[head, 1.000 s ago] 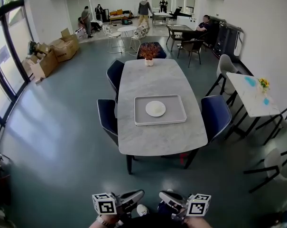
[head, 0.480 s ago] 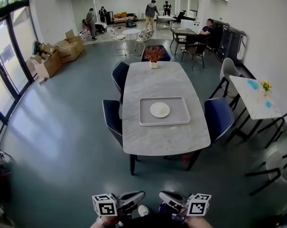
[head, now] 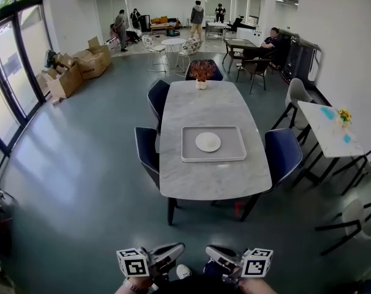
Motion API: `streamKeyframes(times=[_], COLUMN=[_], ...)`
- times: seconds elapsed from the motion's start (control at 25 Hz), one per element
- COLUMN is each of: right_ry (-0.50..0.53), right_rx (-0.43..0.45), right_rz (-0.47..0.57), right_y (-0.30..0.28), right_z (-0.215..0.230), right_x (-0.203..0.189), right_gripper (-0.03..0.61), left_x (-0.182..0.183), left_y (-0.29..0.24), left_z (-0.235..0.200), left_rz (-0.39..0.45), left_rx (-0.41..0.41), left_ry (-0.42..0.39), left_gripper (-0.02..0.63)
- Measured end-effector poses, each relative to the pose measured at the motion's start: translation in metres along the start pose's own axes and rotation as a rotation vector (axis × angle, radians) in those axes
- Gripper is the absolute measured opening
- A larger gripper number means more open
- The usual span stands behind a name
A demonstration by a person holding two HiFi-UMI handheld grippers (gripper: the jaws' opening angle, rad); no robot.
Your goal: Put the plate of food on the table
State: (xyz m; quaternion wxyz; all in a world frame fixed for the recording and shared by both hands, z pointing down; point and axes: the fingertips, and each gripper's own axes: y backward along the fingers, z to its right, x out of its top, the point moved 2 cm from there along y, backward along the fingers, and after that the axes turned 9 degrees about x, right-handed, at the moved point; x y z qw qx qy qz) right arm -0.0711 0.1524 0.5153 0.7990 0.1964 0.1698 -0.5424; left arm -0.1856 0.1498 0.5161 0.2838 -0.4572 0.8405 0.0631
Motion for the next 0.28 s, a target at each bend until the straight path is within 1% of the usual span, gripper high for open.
streamKeyframes(times=[0.08, 0.12, 0.28], right_ry=[0.040, 0.043, -0.032], right_rx=[-0.018, -0.018, 0.021], right_rz=[-0.018, -0.019, 0.018], right_y=[-0.0016, -0.0022, -0.0017], right_z=[-0.0014, -0.0014, -0.0007], right_x=[0.0031, 0.0028, -0.0059], right_gripper=[0.011, 0.011, 0.011], left_x=[0.0006, 0.0003, -0.0048], left_y=[0.0032, 0.0048, 0.0095], left_z=[-0.0014, -0.0027, -0.0068], left_rz=[0.001, 0.002, 0.000], left_rx=[0.006, 0.011, 0.029], left_ry=[0.007, 0.014, 0.046], left_gripper=[0.008, 0.008, 0.008])
